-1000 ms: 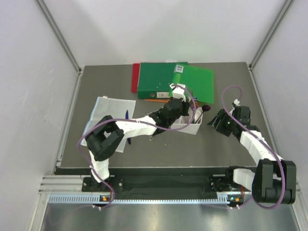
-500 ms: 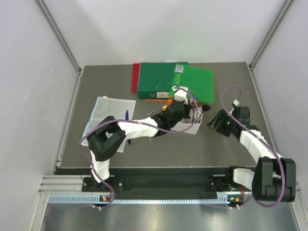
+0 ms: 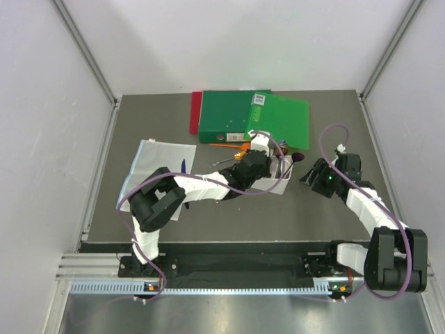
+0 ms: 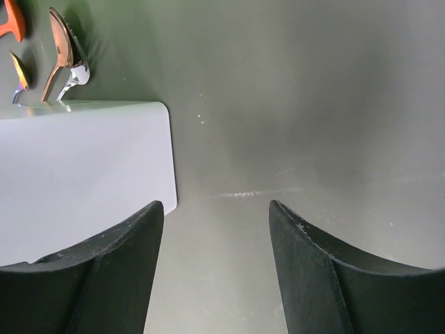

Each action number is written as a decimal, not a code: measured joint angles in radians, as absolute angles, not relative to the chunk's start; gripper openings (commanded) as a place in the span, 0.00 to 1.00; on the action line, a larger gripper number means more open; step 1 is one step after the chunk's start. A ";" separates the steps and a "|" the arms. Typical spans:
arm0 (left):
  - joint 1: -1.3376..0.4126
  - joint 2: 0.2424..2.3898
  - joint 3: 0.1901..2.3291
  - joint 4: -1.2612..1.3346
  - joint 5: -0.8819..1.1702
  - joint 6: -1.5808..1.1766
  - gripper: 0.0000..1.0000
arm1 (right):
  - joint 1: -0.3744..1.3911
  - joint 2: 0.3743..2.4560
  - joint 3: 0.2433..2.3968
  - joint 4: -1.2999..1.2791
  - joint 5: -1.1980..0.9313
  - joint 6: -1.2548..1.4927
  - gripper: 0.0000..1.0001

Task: Sort the eating utensils into containers
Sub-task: Place the fork in the storage box, then pick up the fork at the center of the board.

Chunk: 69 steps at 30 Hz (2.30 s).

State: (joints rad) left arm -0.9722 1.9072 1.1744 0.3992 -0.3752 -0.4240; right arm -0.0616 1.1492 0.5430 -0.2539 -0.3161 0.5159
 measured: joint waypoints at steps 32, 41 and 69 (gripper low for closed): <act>-0.883 1.577 1.122 -0.067 -0.535 -0.301 0.64 | -0.062 1.157 0.543 -0.247 -0.316 0.516 0.62; -0.847 1.643 1.030 -0.189 -0.398 -0.319 0.67 | -0.062 1.157 0.543 -0.247 -0.316 0.516 0.62; -0.832 1.842 1.084 -0.149 -0.236 -0.331 0.36 | -0.062 1.156 0.543 -0.250 -0.316 0.511 0.63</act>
State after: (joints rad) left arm -0.8322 1.8416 1.0843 -0.1493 -0.2363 -0.3313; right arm -0.0616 1.1564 0.5430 -0.2501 -0.3161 0.5106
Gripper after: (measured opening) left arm 0.437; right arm 0.624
